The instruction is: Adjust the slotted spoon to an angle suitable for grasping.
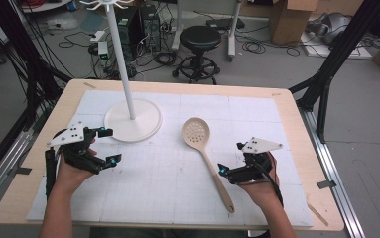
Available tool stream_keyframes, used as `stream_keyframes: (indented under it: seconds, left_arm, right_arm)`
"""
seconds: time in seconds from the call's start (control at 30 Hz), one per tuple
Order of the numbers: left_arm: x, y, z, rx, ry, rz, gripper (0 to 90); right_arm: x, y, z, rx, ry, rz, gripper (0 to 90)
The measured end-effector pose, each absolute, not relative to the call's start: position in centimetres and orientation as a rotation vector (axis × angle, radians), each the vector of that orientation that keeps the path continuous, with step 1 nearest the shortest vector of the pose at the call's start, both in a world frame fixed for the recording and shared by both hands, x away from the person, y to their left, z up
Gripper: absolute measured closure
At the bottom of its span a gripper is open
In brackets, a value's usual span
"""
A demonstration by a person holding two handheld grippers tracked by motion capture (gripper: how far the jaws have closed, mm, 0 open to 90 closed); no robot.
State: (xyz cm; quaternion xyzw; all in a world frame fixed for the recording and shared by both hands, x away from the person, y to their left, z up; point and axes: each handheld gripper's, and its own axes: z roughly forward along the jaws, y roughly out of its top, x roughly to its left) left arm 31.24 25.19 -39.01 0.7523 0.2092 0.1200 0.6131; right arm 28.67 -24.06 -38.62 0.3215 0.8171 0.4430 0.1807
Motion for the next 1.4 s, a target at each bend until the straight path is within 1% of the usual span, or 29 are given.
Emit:
stream_keyframes:
  seconds: [0.07, 0.17, 0.3, 0.33, 0.4, 0.5, 0.6, 0.63, 0.7, 0.73, 0.77, 0.83, 0.87, 0.97, 1.1, 1.13, 1.17, 1.2, 1.4]
  left_arm:
    - [31.2, 25.2, -39.0, 1.735, 0.483, 0.277, 3.0]
    - [31.2, 25.3, -39.0, 1.73, 0.483, 0.28, 3.0]
    - [31.3, 25.3, -39.0, 1.731, 0.484, 0.279, 3.0]
    - [31.3, 25.3, -39.0, 1.728, 0.482, 0.283, 3.0]
    - [31.4, 25.2, -39.0, 1.722, 0.482, 0.281, 3.0]
    - [31.4, 25.2, -39.1, 1.727, 0.48, 0.28, 3.0]
    - [31.4, 25.1, -39.1, 1.735, 0.483, 0.274, 3.0]
    - [31.4, 25.1, -39.1, 1.735, 0.483, 0.274, 3.0]
    - [31.4, 25.1, -39.1, 1.737, 0.481, 0.277, 3.0]
    - [31.4, 25.1, -39.1, 1.735, 0.481, 0.277, 3.0]
    - [31.4, 25.1, -39.1, 1.731, 0.478, 0.283, 3.0]
    - [31.4, 25.1, -39.1, 1.727, 0.48, 0.281, 3.0]
    - [31.4, 25.2, -39.1, 1.729, 0.483, 0.281, 3.0]
    - [31.5, 25.1, -39.2, 1.736, 0.484, 0.275, 3.0]
    - [31.4, 24.9, -39.2, 1.746, 0.481, 0.275, 3.0]
    - [31.4, 24.9, -39.2, 1.747, 0.481, 0.276, 3.0]
    - [31.4, 24.9, -39.2, 1.746, 0.481, 0.278, 3.0]
    - [31.5, 24.9, -39.2, 1.744, 0.479, 0.28, 3.0]
    - [31.5, 25.1, -39.2, 1.744, 0.483, 0.279, 3.0]
  right_arm:
    - [28.7, -23.8, -38.9, 0.913, 2.319, 1.238, 4.0]
    - [28.8, -23.3, -39.3, 0.92, 2.341, 1.223, 4.3]
    - [28.9, -22.7, -40.1, 0.912, 2.369, 1.151, 6.7]
    - [28.9, -22.5, -40.2, 0.921, 2.378, 1.136, 8.6]
    - [28.9, -22.4, -40.4, 0.917, 2.389, 1.123, 15.5]
    - [28.9, -22.2, -40.6, 0.926, 2.396, 1.112, 15.7]
    - [29.1, -21.9, -41.1, 0.94, 2.421, 1.087, 22.7]
    - [29.1, -21.9, -41.1, 0.94, 2.421, 1.087, 22.7]
    - [29.1, -21.5, -41.6, 0.934, 2.453, 1.054, 29.9]
    - [29.1, -21.5, -41.6, 0.934, 2.453, 1.054, 29.9]
    - [29.3, -21.3, -41.8, 0.935, 2.479, 1.051, 34.7]
    - [29.4, -21.1, -41.9, 0.935, 2.499, 1.046, 40.6]
    - [29.4, -21.1, -41.9, 0.935, 2.499, 1.046, 40.6]
    - [29.5, -20.8, -42.3, 0.944, 2.531, 1.03, 45.5]
    - [29.4, -20.4, -42.6, 0.937, 2.551, 0.989, 48.0]
    - [29.4, -20.3, -42.7, 0.935, 2.563, 0.974, 50.7]
    - [29.4, -20.3, -42.7, 0.935, 2.563, 0.974, 50.7]
    - [29.5, -20.3, -42.9, 0.933, 2.569, 0.96, 52.7]
    - [29.6, -20.1, -43.2, 0.961, 2.589, 0.954, 57.3]
